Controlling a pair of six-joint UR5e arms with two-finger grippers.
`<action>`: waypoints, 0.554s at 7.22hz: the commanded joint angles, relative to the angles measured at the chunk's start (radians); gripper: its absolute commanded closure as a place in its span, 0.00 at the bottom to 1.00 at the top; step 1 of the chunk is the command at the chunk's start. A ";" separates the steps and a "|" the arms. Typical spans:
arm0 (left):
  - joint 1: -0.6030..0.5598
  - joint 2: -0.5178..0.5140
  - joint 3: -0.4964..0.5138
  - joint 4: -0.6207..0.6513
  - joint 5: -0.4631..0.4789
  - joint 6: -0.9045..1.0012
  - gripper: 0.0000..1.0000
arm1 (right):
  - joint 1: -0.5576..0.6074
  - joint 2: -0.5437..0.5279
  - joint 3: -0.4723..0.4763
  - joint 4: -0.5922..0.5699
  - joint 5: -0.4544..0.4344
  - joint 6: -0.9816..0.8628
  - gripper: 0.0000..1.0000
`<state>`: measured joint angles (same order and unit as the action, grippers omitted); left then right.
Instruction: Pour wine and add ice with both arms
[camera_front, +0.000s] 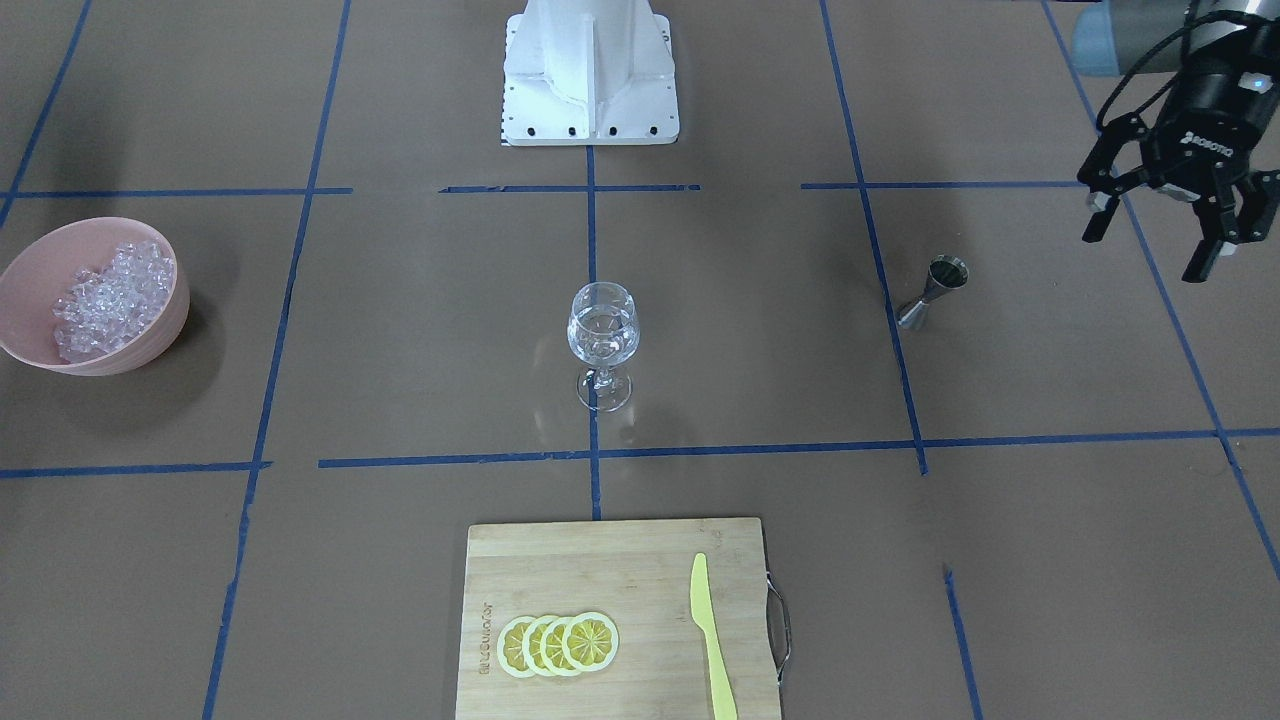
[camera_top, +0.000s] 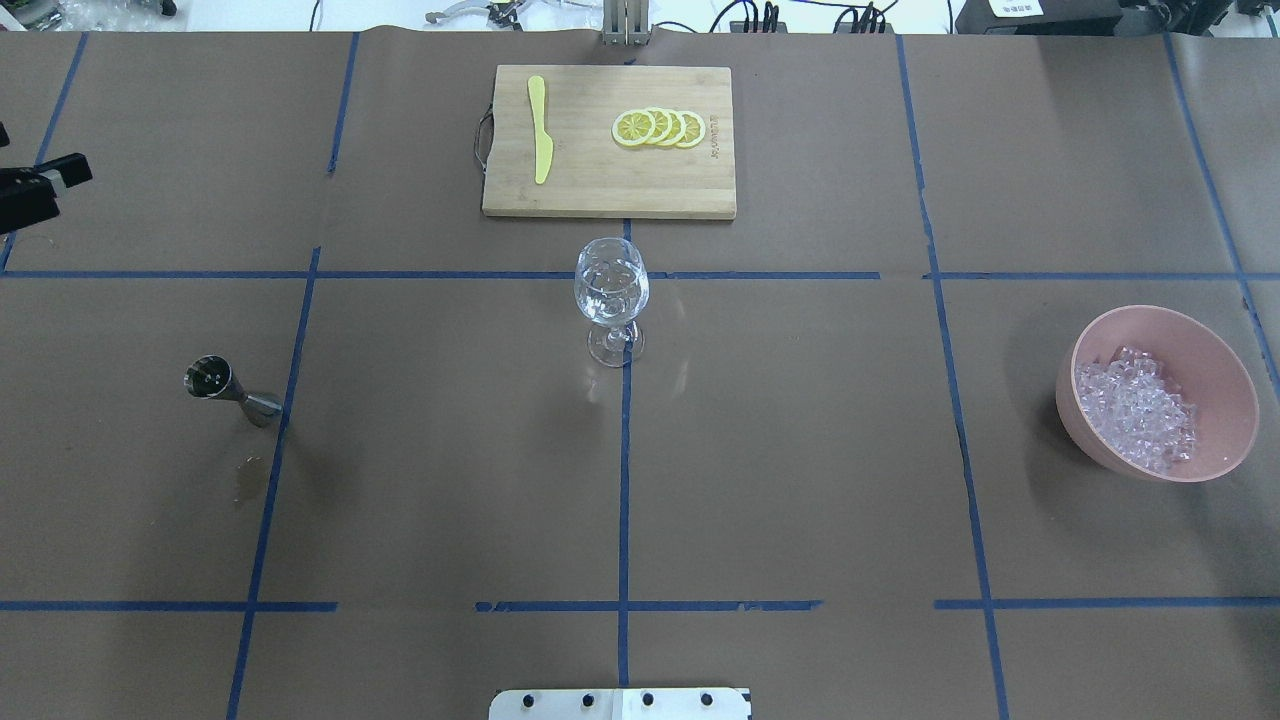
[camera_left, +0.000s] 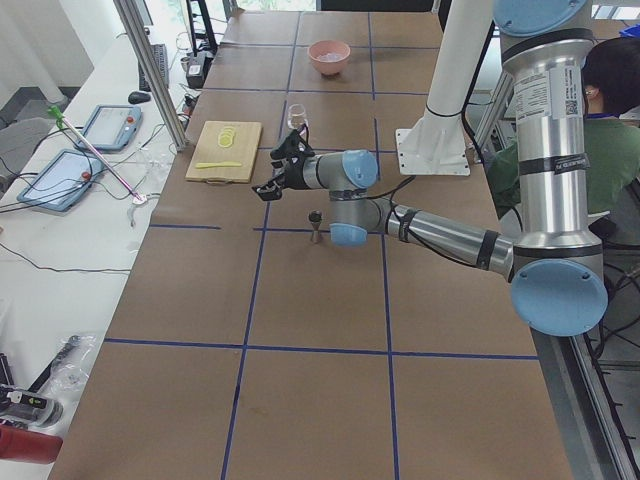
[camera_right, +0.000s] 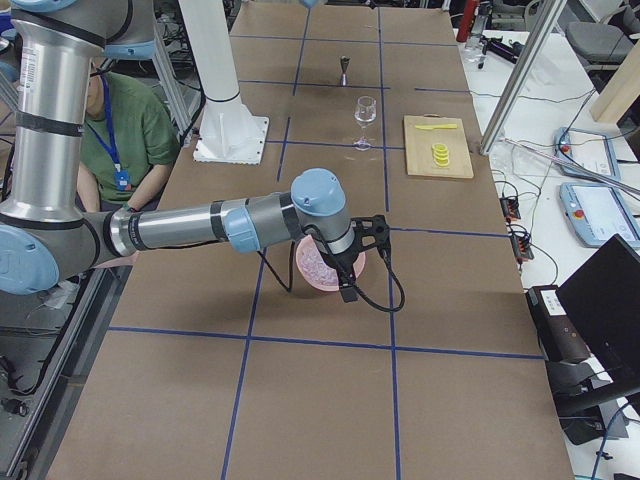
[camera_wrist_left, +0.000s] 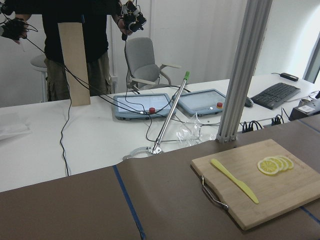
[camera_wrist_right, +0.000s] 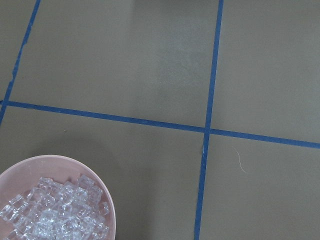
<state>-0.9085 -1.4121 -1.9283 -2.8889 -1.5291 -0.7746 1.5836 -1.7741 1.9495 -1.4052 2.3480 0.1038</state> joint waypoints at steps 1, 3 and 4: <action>0.277 0.047 0.000 -0.026 0.417 -0.060 0.00 | 0.001 -0.005 -0.001 0.000 -0.001 -0.001 0.00; 0.478 0.084 0.011 -0.026 0.696 -0.139 0.00 | 0.003 -0.005 -0.001 0.000 -0.001 -0.001 0.00; 0.567 0.084 0.043 -0.027 0.836 -0.152 0.00 | 0.004 -0.004 0.000 0.000 -0.001 -0.001 0.00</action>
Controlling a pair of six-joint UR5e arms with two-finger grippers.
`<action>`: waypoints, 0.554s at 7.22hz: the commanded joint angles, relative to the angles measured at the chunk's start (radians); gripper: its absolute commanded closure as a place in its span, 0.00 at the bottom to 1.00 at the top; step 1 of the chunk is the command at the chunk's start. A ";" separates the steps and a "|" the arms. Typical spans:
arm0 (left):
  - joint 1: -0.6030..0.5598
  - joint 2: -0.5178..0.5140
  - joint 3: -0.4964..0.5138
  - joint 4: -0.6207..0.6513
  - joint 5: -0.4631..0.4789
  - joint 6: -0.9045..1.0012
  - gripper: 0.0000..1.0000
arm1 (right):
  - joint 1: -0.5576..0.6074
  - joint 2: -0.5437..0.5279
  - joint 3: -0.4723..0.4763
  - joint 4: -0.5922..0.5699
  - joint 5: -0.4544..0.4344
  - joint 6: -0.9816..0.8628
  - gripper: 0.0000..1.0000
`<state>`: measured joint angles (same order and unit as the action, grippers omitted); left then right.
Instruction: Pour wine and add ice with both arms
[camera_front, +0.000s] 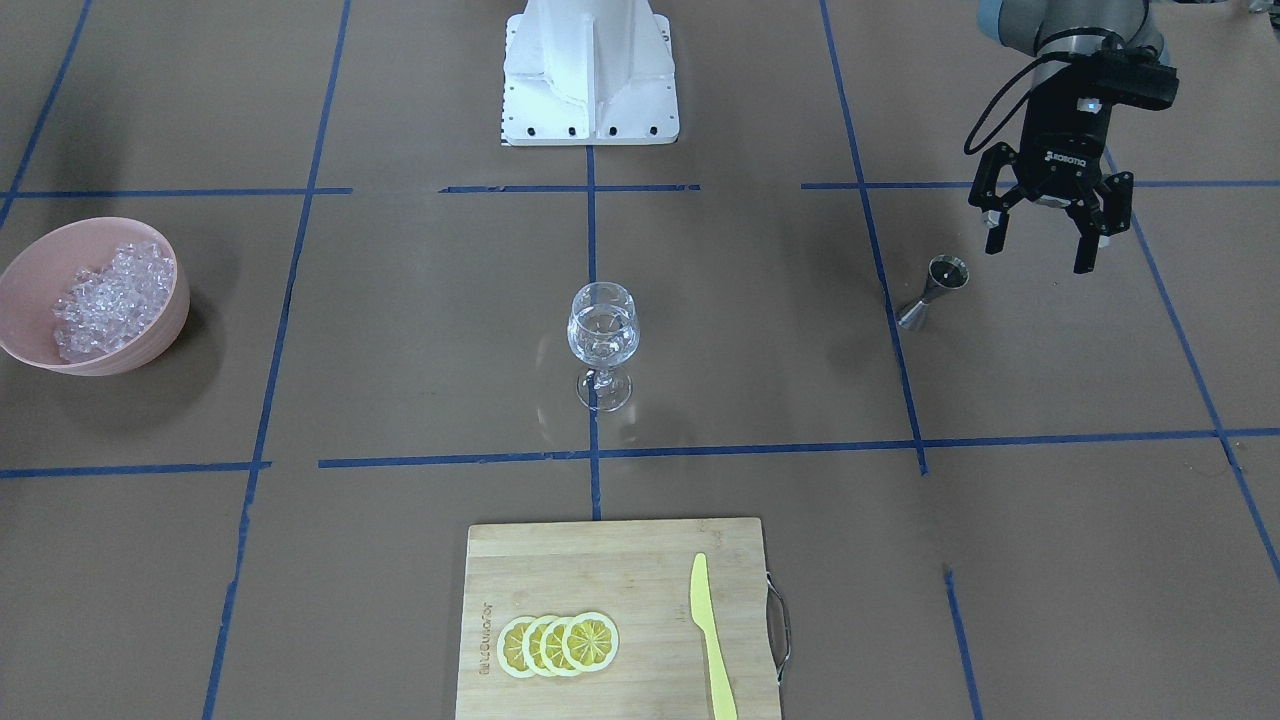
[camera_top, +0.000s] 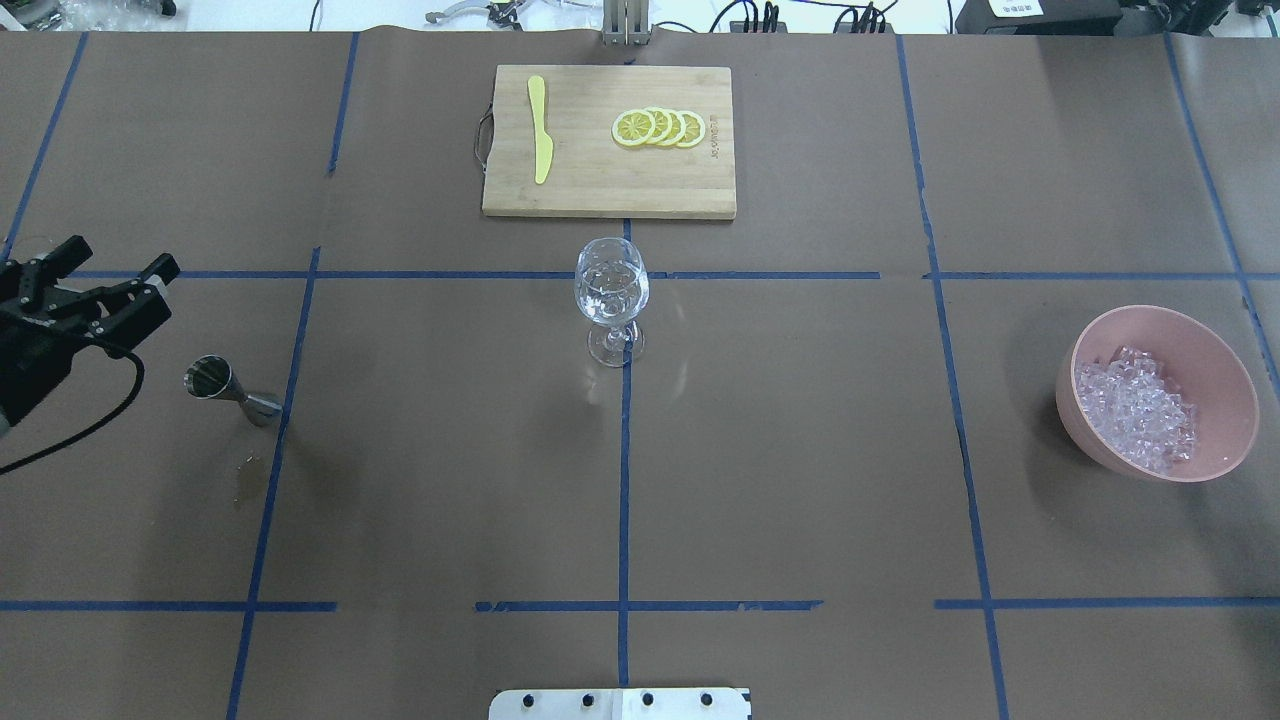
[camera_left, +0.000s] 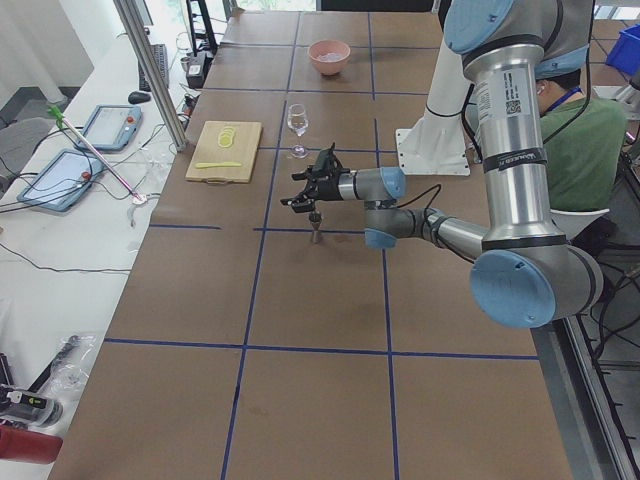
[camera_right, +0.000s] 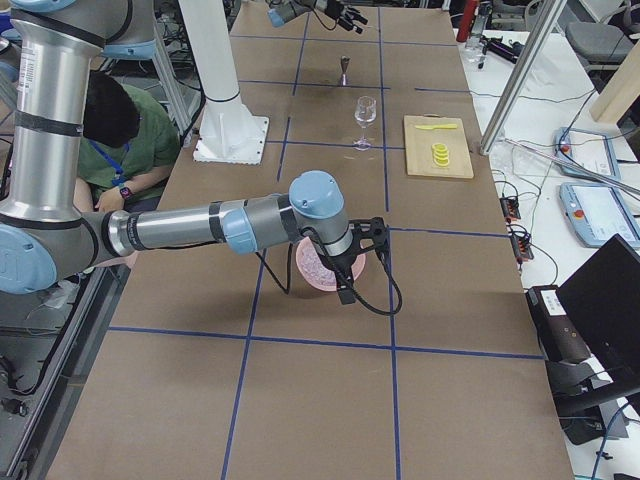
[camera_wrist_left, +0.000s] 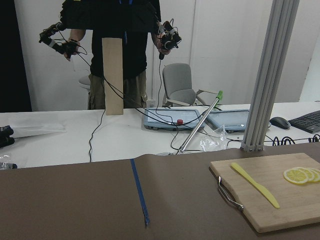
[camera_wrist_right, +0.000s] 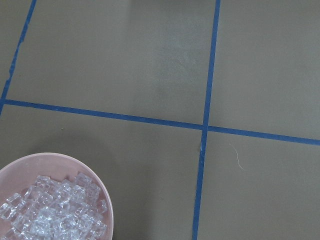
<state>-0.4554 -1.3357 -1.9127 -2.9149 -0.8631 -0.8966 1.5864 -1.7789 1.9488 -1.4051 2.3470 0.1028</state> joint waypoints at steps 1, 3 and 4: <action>0.151 0.006 0.044 -0.004 0.244 -0.030 0.00 | 0.001 0.003 -0.001 0.000 0.000 0.000 0.00; 0.193 -0.003 0.092 -0.006 0.337 -0.030 0.00 | 0.001 0.003 -0.001 0.000 0.000 0.002 0.00; 0.231 -0.003 0.095 -0.004 0.357 -0.028 0.00 | 0.001 0.003 -0.001 0.000 0.000 0.002 0.00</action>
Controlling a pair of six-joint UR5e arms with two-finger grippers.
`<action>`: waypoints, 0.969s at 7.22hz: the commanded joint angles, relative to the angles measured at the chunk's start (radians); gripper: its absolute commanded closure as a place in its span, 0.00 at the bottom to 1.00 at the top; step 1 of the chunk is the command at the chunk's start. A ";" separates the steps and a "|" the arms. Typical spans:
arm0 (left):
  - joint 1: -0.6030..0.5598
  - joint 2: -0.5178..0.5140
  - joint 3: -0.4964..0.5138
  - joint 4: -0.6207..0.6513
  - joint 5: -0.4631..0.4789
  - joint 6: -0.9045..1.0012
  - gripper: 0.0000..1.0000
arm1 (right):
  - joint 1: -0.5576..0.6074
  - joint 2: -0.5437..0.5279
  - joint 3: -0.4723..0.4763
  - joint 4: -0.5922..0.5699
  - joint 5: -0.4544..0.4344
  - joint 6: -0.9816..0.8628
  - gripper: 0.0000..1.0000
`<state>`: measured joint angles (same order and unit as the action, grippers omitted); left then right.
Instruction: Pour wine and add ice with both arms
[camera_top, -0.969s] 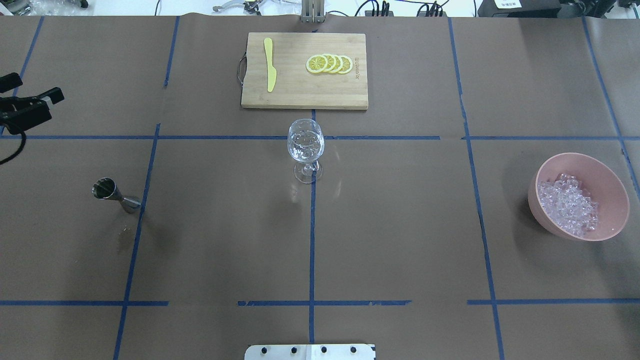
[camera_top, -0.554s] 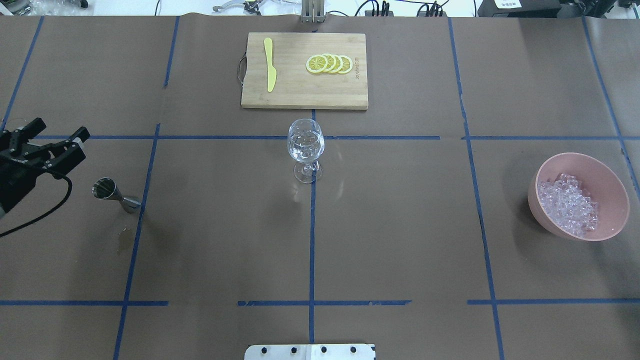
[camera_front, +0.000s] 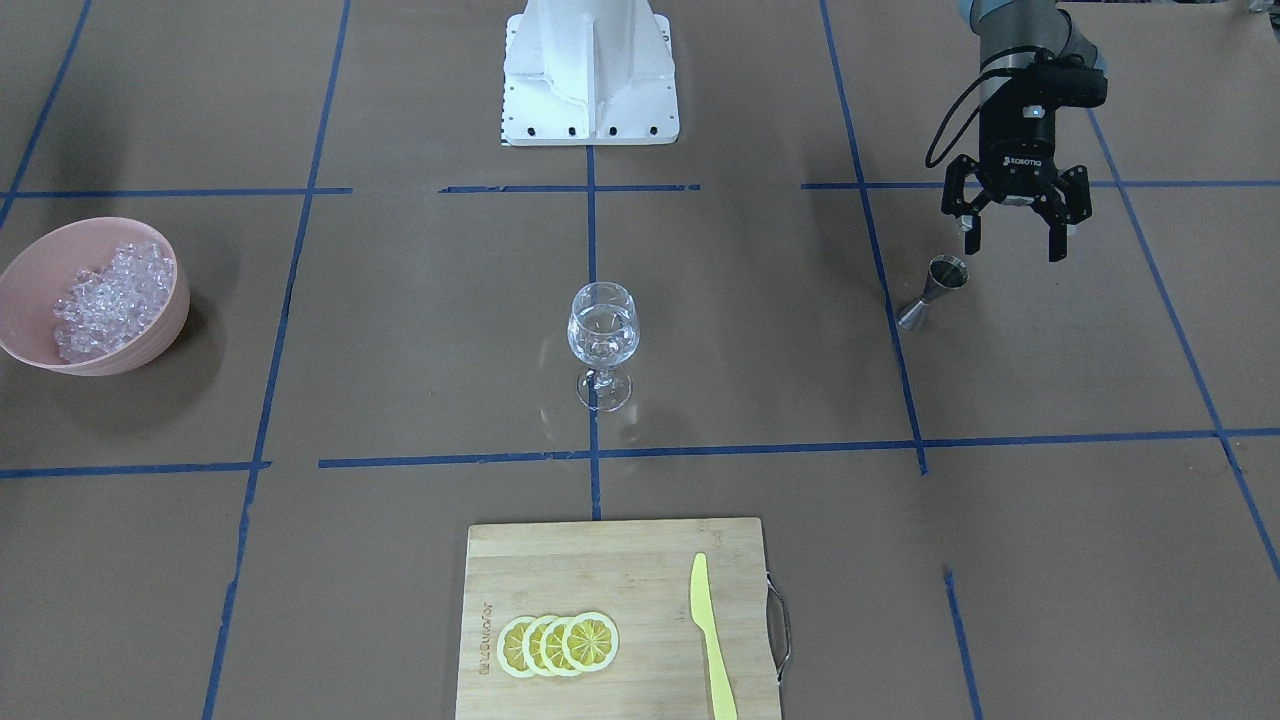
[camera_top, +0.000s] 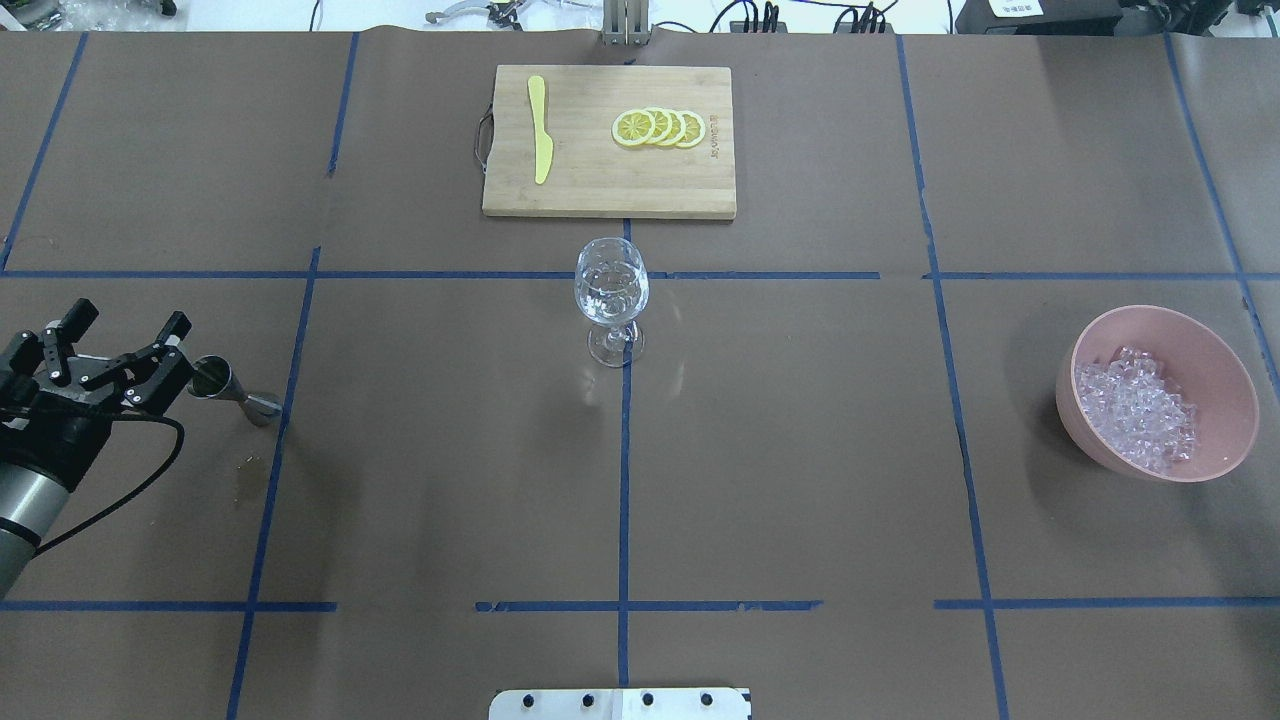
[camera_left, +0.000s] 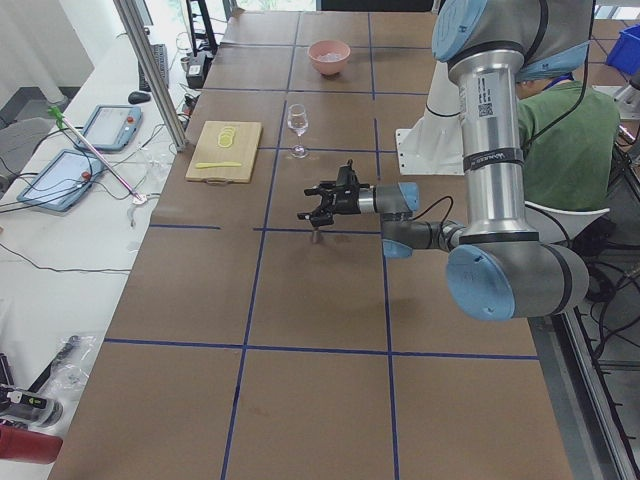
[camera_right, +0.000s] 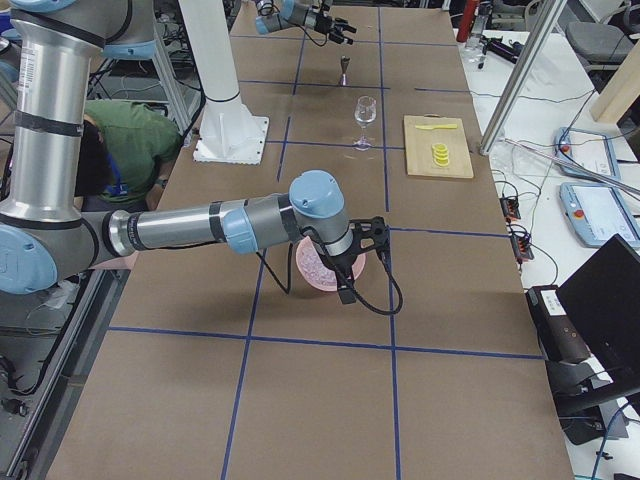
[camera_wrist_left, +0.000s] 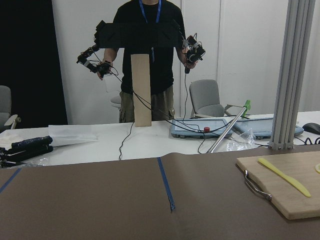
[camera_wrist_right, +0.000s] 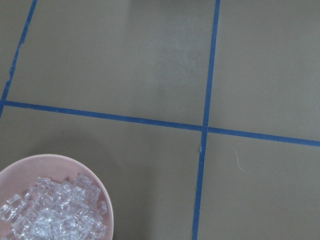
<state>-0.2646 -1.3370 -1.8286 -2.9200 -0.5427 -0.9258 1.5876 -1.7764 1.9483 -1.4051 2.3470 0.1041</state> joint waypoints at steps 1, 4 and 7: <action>0.069 -0.013 0.028 0.001 0.059 0.001 0.00 | 0.000 0.000 -0.002 0.000 0.000 0.000 0.00; 0.125 -0.094 0.139 -0.001 0.122 -0.007 0.00 | 0.000 -0.001 -0.002 0.000 0.000 0.000 0.00; 0.152 -0.117 0.213 -0.001 0.135 -0.100 0.00 | 0.002 -0.003 0.000 0.000 0.000 0.000 0.00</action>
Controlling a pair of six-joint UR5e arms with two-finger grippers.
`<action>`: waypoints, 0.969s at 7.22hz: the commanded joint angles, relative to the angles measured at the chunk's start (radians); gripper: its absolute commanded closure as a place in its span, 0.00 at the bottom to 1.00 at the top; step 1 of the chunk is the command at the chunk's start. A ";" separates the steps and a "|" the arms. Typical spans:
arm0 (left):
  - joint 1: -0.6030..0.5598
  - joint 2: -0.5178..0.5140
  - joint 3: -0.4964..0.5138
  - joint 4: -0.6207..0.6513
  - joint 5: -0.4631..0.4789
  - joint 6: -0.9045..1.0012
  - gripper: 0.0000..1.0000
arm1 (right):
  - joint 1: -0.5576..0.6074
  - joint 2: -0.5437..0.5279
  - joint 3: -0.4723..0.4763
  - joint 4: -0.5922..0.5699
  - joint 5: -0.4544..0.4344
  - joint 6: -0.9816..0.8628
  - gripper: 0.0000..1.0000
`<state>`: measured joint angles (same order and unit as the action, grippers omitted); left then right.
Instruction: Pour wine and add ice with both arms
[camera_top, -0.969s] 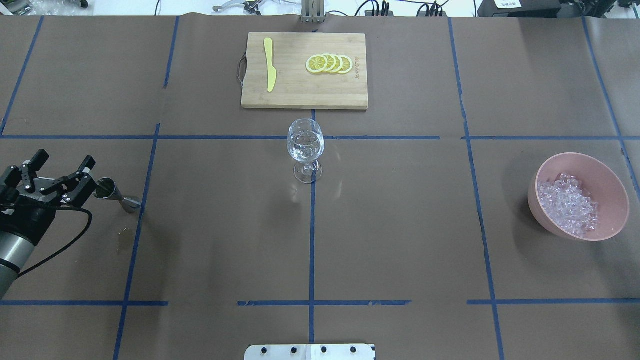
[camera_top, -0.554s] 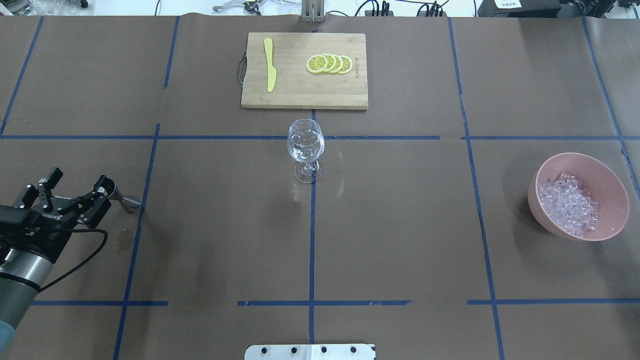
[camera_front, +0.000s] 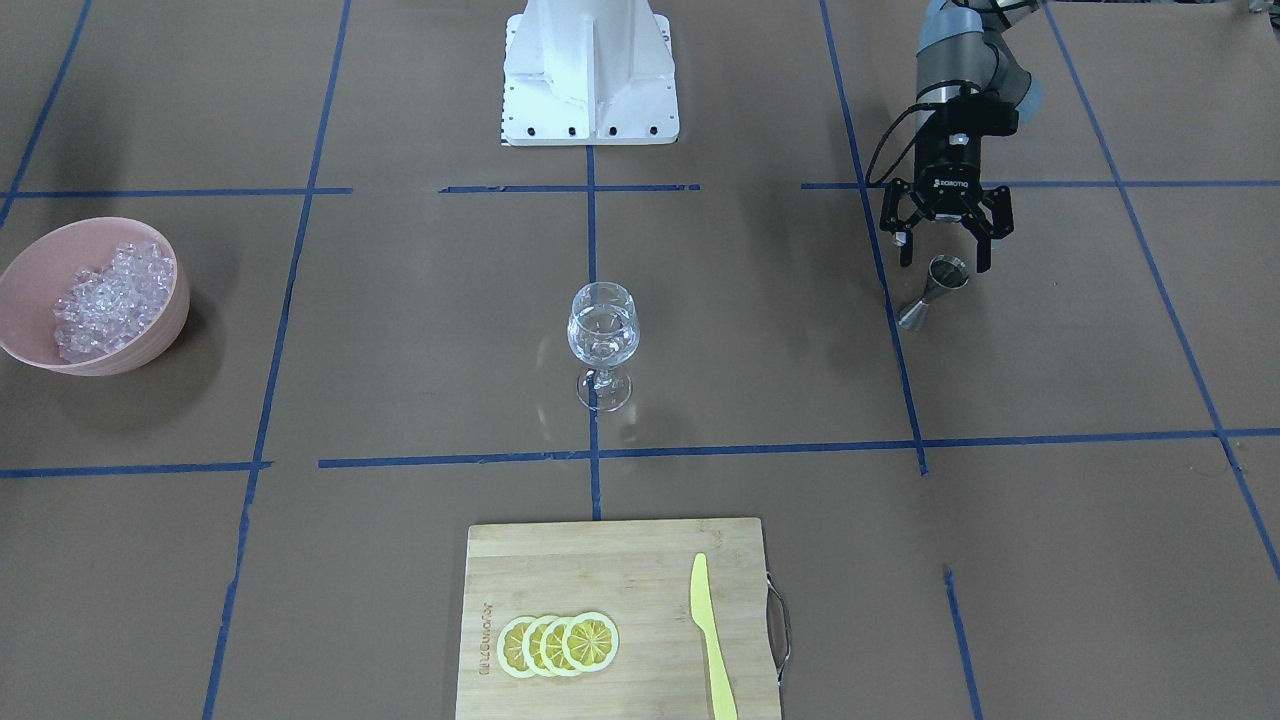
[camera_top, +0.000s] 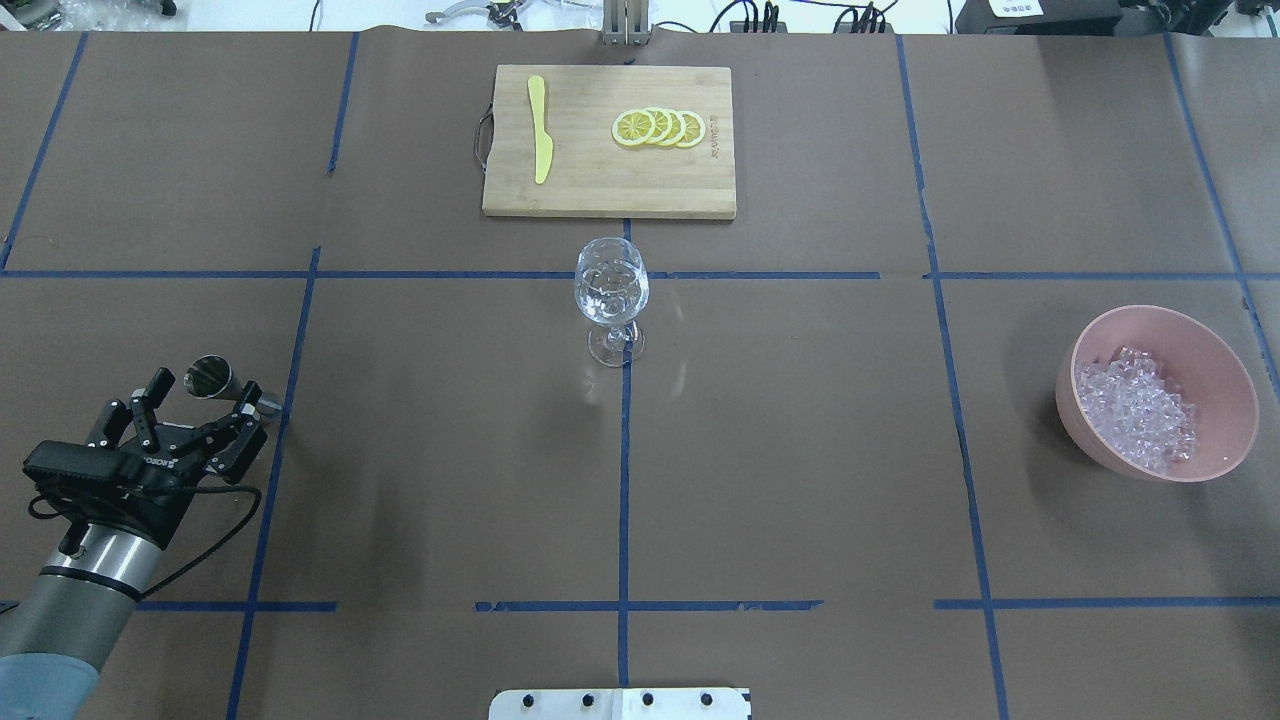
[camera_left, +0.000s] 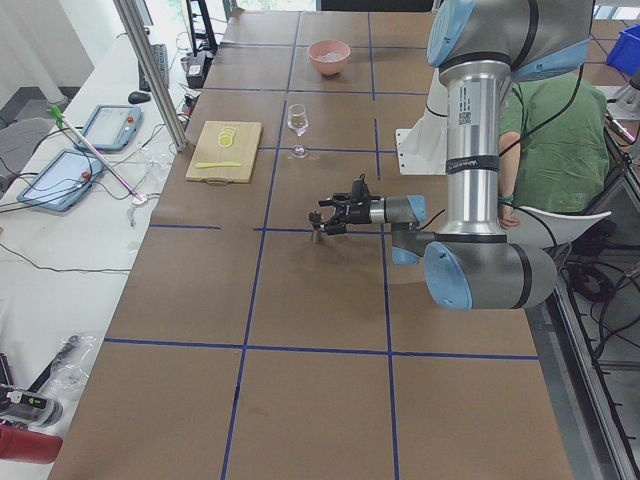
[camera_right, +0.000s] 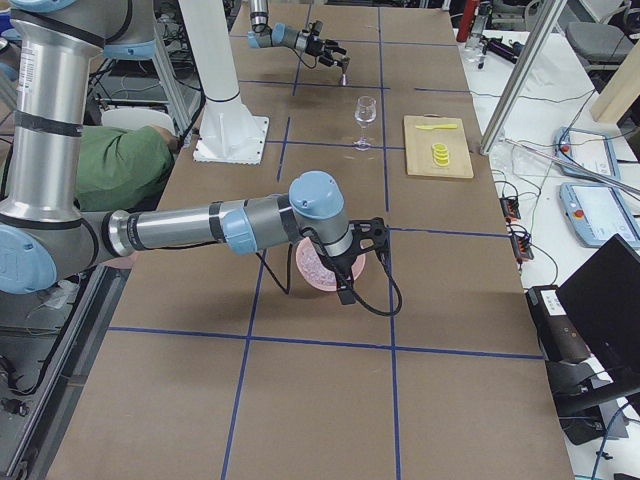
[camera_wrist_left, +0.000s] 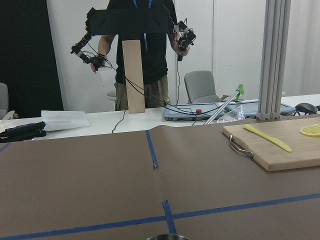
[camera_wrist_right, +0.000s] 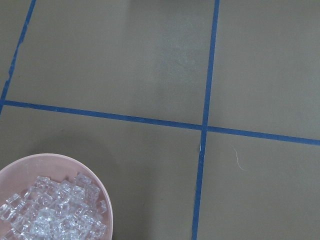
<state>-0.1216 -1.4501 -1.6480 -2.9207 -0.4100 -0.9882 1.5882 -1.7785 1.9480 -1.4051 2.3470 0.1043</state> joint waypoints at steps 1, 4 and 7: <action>0.016 -0.019 0.059 0.000 0.002 -0.053 0.00 | -0.001 -0.001 0.000 0.000 0.000 0.000 0.00; 0.016 -0.049 0.106 0.000 0.007 -0.067 0.01 | 0.001 0.001 -0.001 0.000 0.000 -0.002 0.00; 0.016 -0.049 0.122 -0.020 0.007 -0.069 0.20 | 0.001 0.001 -0.001 0.000 0.000 -0.002 0.00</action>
<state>-0.1059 -1.4990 -1.5307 -2.9258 -0.4035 -1.0563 1.5892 -1.7780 1.9468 -1.4051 2.3470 0.1028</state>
